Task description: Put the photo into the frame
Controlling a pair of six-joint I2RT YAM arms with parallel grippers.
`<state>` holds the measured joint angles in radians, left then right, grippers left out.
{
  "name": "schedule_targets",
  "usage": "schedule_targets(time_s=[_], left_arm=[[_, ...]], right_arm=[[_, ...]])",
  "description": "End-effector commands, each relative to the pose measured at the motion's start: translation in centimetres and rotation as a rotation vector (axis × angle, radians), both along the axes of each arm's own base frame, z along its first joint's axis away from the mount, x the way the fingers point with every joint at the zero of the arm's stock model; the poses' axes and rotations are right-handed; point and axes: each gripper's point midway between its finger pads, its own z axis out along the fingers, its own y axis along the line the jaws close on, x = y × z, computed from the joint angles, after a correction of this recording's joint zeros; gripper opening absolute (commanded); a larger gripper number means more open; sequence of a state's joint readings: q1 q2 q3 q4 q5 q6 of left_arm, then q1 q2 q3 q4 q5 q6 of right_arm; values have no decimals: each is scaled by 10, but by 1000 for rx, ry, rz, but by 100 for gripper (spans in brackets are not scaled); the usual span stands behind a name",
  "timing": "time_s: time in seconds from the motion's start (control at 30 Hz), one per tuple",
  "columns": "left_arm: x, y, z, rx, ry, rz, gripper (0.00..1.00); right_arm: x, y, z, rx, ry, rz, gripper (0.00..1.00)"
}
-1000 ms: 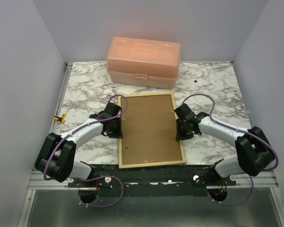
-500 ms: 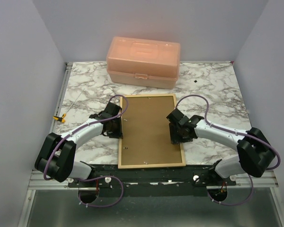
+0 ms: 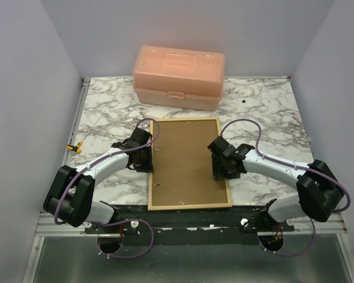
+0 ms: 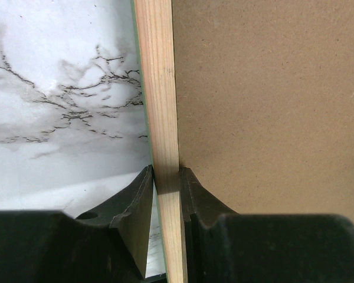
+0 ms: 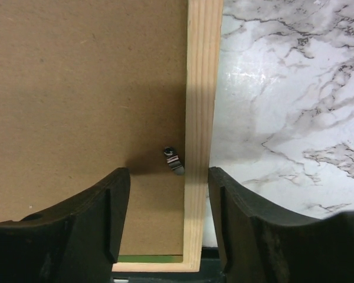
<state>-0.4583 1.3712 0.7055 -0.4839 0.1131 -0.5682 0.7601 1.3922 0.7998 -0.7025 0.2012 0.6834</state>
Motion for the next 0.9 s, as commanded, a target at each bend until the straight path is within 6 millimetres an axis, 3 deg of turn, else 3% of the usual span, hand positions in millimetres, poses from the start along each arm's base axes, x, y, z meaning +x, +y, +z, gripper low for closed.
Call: schedule_targets(time_s=[0.0,0.17,0.5,0.8,0.87], left_arm=[[-2,-12,0,-48,9,-26,22],[-1,-12,1,-52,5,-26,22],[-1,-15,1,-64,4,-33,20],[-2,-13,0,-54,7,-38,20],[-2,-13,0,-53,10,-38,20]], right_arm=[[-9,-11,-12,-63,53,-36,58],[-10,-13,-18,-85,65,-36,51],[4,-19,-28,-124,1,-51,0],[8,3,-23,-22,-2,19,2],[6,11,-20,6,23,46,24]])
